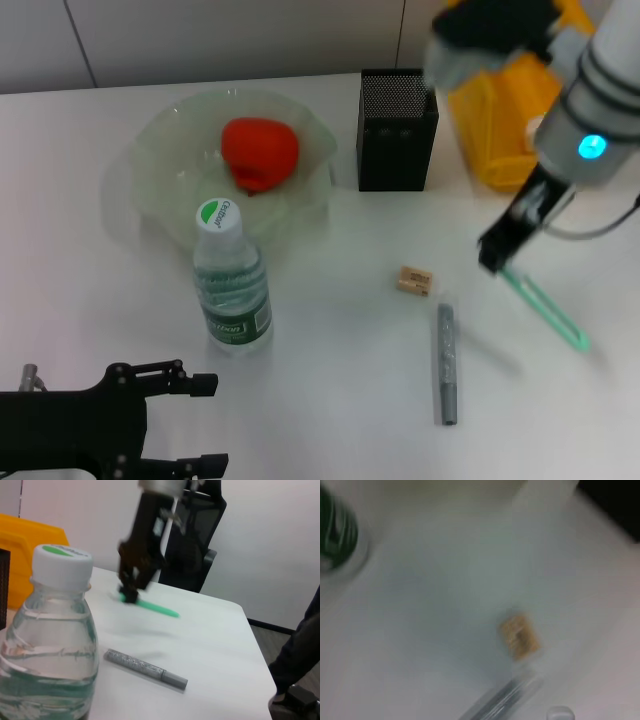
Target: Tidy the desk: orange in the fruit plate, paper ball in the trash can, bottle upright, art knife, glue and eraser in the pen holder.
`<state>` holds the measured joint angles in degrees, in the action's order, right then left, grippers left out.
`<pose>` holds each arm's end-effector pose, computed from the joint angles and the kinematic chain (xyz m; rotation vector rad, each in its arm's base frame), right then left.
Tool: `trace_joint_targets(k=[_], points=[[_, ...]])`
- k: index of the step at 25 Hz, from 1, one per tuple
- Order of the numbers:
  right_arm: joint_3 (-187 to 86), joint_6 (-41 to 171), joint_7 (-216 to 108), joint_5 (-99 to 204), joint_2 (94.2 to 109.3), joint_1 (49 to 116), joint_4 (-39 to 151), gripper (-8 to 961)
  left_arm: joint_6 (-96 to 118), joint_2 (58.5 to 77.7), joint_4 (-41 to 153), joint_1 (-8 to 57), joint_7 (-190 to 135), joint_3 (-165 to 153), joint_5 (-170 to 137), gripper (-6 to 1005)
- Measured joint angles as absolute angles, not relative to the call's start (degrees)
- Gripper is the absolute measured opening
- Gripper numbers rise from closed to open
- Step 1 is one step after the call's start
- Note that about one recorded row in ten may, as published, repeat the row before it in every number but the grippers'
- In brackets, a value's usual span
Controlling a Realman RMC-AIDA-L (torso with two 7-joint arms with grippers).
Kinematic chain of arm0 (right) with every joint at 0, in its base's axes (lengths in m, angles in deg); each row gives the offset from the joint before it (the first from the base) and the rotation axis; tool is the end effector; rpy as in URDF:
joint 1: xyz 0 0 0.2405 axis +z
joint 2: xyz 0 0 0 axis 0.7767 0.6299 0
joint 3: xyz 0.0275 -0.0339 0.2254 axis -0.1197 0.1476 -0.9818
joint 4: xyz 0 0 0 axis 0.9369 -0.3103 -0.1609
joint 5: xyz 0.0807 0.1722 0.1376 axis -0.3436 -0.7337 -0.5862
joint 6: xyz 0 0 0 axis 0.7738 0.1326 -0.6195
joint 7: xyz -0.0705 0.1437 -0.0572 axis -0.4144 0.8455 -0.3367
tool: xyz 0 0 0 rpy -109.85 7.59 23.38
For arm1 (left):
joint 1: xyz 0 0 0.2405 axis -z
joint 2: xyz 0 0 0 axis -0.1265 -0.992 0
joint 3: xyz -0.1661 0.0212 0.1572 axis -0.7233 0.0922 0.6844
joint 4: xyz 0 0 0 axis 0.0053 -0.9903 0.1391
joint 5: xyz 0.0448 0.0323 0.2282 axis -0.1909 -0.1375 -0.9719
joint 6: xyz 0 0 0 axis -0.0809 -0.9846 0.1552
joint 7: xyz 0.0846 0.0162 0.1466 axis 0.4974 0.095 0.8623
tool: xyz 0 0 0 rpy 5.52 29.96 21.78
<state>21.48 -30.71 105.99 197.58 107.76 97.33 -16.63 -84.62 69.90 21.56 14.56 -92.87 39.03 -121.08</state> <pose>0.1330 0.3685 0.0100 -2.3908 1.1095 -0.7950 -0.2730 0.2576 -0.0230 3.0156 0.3946 0.6890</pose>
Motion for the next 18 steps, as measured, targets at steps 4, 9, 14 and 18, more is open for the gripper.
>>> trace_joint_targets(k=[4, 9, 14, 18], points=[[14.04, -28.34, 101.74, 198.26, 107.45, 96.74, -24.27, 176, -84.61, 70.04, 21.54, 14.54, -92.83, 38.89, -120.97, 815], [10.92, -17.61, 97.96, 197.74, 107.76, 94.64, -29.94, 177, -83.97, 70.37, 21.43, 14.52, -92.81, 38.25, -120.87, 815], [11.26, -8.63, 95.10, 194.29, 107.96, 93.25, -31.19, 177, -83.25, 70.52, 21.55, 14.45, -92.80, 37.55, -120.79, 815], [11.54, -1.45, 90.87, 188.93, 108.11, 91.67, -30.69, 176, -82.73, 70.74, 21.56, 14.44, -92.80, 36.96, -120.78, 815]])
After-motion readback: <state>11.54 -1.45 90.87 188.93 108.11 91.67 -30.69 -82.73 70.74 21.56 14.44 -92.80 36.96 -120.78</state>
